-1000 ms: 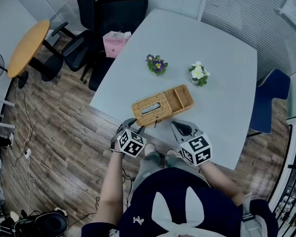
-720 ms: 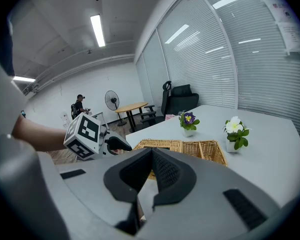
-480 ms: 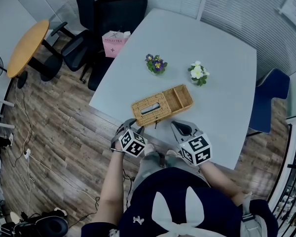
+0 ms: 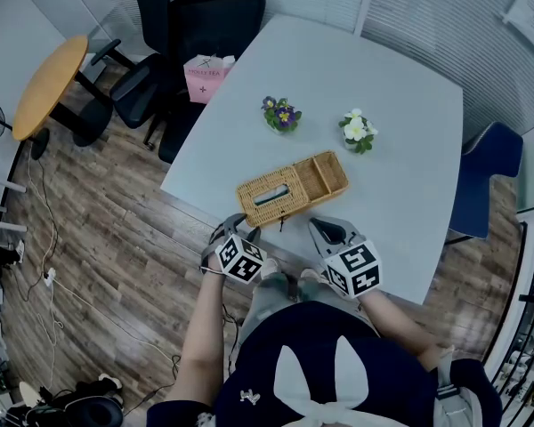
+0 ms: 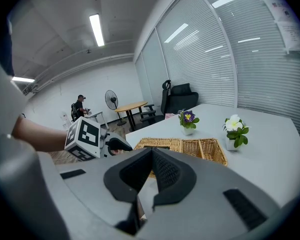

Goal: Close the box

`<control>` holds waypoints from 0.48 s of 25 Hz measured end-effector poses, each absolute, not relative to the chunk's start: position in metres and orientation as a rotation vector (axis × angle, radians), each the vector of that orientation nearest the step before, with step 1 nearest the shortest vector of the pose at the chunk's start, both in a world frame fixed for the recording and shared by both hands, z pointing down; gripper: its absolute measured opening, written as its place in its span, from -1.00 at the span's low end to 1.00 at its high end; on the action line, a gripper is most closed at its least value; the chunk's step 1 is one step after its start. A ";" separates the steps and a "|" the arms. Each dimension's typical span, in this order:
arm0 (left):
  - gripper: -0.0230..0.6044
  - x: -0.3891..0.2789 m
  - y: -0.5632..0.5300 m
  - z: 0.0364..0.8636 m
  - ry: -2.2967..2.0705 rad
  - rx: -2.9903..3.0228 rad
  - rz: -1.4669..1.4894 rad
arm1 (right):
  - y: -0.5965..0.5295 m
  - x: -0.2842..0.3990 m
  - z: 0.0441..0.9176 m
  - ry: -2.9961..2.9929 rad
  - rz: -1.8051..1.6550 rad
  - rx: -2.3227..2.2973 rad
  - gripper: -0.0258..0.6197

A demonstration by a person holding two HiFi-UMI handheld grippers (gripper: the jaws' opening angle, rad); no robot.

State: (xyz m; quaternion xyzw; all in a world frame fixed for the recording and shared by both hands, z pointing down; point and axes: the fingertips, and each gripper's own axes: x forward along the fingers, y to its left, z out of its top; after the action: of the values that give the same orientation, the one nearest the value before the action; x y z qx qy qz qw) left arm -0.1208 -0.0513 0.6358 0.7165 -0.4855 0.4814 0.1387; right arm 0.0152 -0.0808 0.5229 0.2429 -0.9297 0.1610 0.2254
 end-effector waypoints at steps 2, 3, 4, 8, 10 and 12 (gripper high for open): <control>-0.33 -0.120 -0.051 0.636 -1.400 2.074 1.369 | -0.081 0.015 0.524 -2.563 0.444 0.669 -0.90; -0.33 -0.120 -0.051 0.636 -1.395 2.075 1.349 | -0.080 0.016 0.524 -2.563 0.444 0.668 -0.91; -0.33 -0.119 -0.051 0.635 -1.389 2.075 1.319 | -0.080 0.016 0.524 -2.563 0.443 0.668 -0.90; -0.33 -0.118 -0.054 0.630 -1.372 2.051 1.175 | -0.081 0.016 0.523 -2.563 0.439 0.665 -0.90; -0.33 -0.119 -0.053 0.628 -1.371 2.041 1.139 | -0.080 0.016 0.523 -2.563 0.436 0.664 -0.90; -0.33 -0.120 -0.053 0.627 -1.378 2.029 1.097 | -0.080 0.016 0.522 -2.564 0.434 0.664 -0.90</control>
State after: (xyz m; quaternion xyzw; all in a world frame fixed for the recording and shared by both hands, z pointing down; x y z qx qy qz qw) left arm -0.1204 -0.0528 0.6265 0.7357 -0.4995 0.3979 0.2255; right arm 0.0156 -0.0798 0.5224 0.2410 -0.9305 0.1573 0.2267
